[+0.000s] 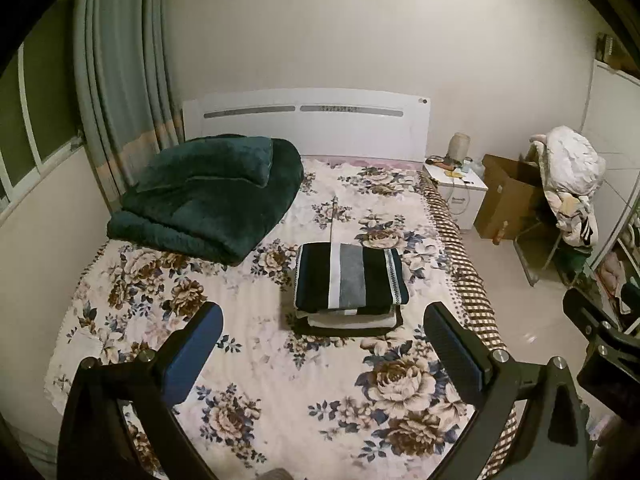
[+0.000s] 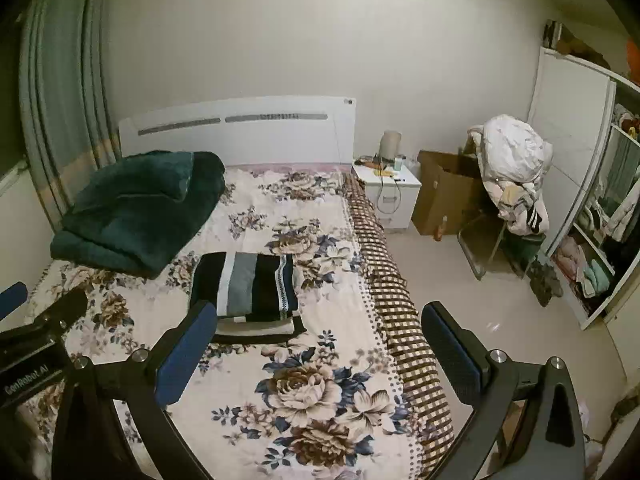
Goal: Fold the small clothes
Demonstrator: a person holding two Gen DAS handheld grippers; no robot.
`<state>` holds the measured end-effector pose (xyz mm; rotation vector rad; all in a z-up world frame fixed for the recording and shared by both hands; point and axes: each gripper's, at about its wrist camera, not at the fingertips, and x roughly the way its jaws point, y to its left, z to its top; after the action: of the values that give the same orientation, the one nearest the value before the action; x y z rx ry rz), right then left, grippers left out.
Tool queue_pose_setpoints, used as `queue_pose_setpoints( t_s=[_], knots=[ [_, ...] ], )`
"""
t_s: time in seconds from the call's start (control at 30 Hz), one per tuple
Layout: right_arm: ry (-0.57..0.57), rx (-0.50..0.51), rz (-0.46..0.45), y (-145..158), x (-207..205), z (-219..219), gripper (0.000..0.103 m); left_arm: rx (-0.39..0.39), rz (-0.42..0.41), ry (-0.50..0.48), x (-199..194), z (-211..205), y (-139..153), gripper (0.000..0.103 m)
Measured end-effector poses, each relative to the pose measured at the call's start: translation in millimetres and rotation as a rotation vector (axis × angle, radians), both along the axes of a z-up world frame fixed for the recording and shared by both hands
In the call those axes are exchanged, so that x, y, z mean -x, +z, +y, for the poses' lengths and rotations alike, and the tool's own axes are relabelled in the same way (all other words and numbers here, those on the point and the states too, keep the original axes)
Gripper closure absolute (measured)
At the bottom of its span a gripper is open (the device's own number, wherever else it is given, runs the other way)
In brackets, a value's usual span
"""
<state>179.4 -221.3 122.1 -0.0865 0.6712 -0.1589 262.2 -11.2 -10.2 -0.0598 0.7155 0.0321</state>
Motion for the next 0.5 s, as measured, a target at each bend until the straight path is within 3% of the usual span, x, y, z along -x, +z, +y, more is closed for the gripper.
queue_pose_setpoints(
  t_s=[0.27, 0.5],
  knots=[
    [0.018, -0.005, -0.036, 31, 48, 7, 0.000, -0.002, -0.014, 0.007, 33, 3, 11, 0.000],
    [0.027, -0.012, -0.035, 36, 58, 8, 0.000, -0.012, -0.034, 0.014, 50, 4, 17, 0.000]
  ],
)
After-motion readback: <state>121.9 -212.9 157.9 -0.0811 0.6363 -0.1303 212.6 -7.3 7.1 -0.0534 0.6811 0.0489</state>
